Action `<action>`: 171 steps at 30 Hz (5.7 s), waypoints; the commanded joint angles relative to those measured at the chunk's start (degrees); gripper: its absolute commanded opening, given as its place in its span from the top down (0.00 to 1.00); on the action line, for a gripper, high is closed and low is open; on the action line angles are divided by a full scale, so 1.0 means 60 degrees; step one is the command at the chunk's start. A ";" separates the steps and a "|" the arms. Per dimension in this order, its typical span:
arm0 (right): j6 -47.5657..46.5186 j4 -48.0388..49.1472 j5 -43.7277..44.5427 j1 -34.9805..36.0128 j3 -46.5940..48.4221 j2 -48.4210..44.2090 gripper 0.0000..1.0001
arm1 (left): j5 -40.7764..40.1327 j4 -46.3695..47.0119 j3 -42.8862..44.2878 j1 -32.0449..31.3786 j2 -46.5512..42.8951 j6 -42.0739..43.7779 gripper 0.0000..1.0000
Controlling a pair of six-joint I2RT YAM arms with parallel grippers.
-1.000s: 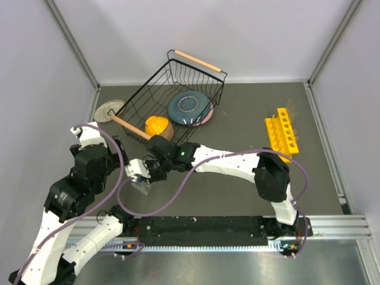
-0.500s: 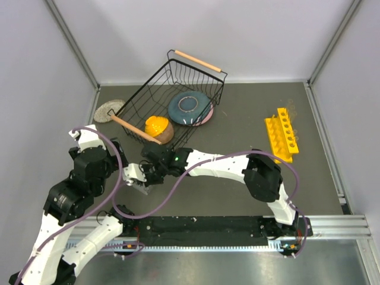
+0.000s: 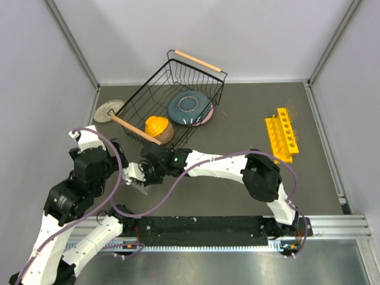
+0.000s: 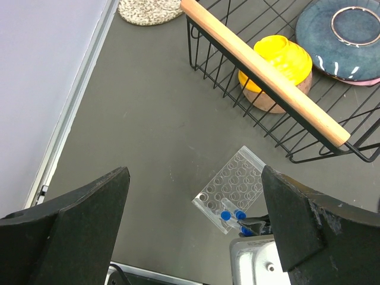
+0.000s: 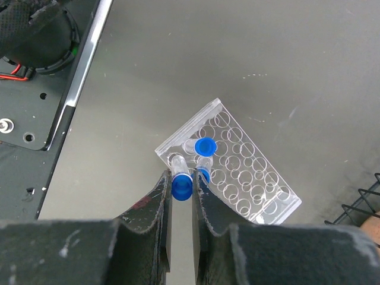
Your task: Organize the chemistry lab equipment
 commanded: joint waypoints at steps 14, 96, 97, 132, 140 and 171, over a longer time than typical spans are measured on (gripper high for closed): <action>0.0246 0.0463 0.0104 0.0288 0.0191 0.0279 0.80 | 0.0310 0.0273 -0.0018 0.0038 -0.0002 -0.0159 0.02; 0.4786 -0.1911 -0.5432 -1.1253 -0.7456 -0.8422 0.43 | 0.7066 0.6265 -0.0696 -0.3546 0.5399 -0.0745 0.18; 0.4860 -0.1882 -0.5520 -1.1647 -0.7456 -0.8509 0.43 | 0.6889 0.6265 -0.0518 -0.3739 0.6245 -0.0643 0.18; 0.5549 -0.0812 -0.6033 -1.2530 -0.8510 -0.9652 0.42 | 0.4836 0.3980 0.5211 -0.4854 1.5306 0.0398 0.89; 0.5242 -0.1031 -0.6662 -1.2501 -0.8555 -0.9873 0.42 | 0.5890 0.7192 0.1341 -0.4869 1.1913 0.0017 1.00; 0.3087 -0.2511 -0.8304 -0.5792 -0.5171 -0.7397 0.42 | 0.7898 0.9077 -0.3944 -0.5089 0.2606 0.0325 1.00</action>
